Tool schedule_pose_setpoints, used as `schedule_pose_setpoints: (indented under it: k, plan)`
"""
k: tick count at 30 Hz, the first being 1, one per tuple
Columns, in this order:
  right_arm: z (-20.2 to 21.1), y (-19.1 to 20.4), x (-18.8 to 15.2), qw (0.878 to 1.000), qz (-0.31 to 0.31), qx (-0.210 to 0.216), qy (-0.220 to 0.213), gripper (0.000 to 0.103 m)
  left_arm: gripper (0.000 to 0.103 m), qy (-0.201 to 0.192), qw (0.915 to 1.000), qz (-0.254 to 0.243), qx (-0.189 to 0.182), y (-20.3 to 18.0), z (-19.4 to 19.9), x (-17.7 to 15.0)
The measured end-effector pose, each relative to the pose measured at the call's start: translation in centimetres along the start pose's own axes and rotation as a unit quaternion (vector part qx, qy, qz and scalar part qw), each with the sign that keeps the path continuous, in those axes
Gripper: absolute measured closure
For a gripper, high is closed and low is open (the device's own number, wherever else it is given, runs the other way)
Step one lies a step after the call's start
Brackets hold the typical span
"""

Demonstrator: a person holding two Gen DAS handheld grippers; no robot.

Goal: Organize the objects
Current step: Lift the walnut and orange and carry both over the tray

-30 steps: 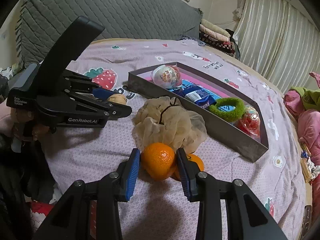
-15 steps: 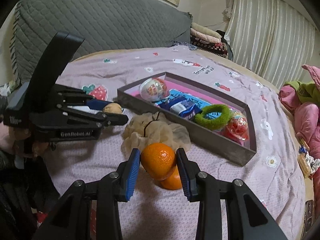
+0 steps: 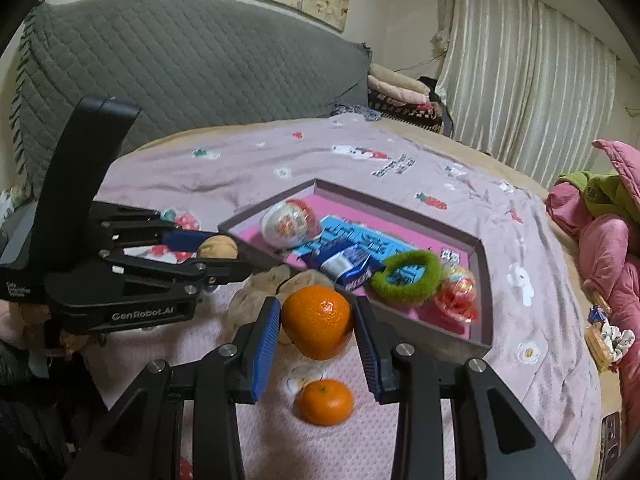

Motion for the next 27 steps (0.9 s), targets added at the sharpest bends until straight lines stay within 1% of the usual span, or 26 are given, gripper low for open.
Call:
schedule_pose_setpoints:
  k: [7,14,19,27]
  plan:
    - [0.3,-0.8,1.4,1.000,-0.011,-0.007,-0.016,0.065,0.069,-0.016,0.9998,0.005,0.002,0.2,0.9,1.4]
    - [0.8,-1.6,3.0,0.999,-0.024,-0.012,-0.034,0.065,0.069,-0.042,0.9990,0.000,0.010,-0.4,1.7,3.5]
    - [1.2,-2.1,4.0,0.998,-0.035,-0.016,-0.050,0.065,0.069,-0.045,0.9989,0.005,0.009,-0.6,1.7,4.2]
    - [1.0,-2.6,4.8,0.997,-0.042,-0.018,-0.058,0.065,0.069,-0.051,0.9985,0.009,0.016,-0.5,1.5,5.1]
Point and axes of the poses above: each gripper's, at about its wrist camera, not at the fingertips, and z roughly against the way its jaws point, y to its left, x to its top, the point moved 9 cm from there along -z, roughly the way its jaws point, and after that the axes turned 7 degrees about -z, right-handed, at the moved point
